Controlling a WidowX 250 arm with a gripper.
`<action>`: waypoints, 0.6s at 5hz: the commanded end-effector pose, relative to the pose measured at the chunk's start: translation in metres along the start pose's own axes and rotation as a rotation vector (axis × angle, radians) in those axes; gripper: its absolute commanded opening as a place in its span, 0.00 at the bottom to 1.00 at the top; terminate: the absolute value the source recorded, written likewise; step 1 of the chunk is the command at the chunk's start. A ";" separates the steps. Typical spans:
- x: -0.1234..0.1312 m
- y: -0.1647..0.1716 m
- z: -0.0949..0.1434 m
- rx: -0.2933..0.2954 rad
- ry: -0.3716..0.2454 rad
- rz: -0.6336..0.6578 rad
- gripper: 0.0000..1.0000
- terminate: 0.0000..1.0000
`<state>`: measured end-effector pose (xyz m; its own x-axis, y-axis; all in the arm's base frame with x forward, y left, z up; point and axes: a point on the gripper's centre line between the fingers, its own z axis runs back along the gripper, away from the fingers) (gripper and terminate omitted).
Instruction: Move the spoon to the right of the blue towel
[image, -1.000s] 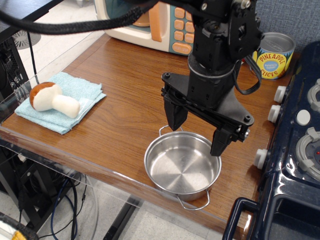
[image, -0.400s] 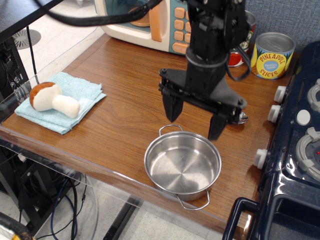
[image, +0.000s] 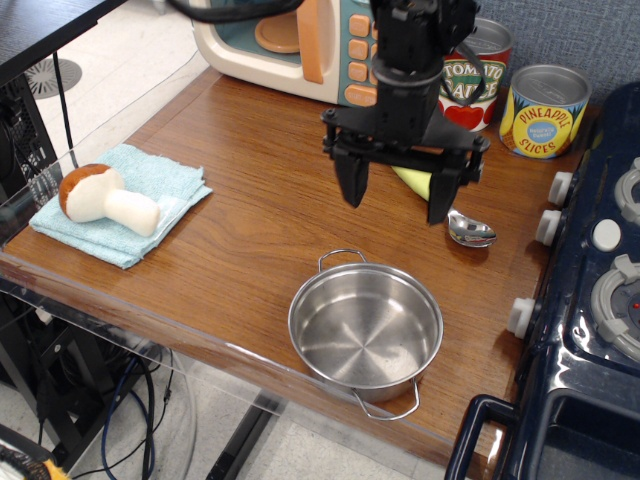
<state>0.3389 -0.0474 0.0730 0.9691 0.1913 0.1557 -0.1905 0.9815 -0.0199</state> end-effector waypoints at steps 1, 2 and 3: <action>0.045 0.010 0.001 0.049 -0.101 0.285 1.00 0.00; 0.059 0.010 -0.008 0.090 -0.122 0.373 1.00 0.00; 0.072 0.008 -0.020 0.139 -0.141 0.417 1.00 0.00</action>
<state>0.4083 -0.0282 0.0442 0.7862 0.5635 0.2537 -0.5942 0.8021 0.0599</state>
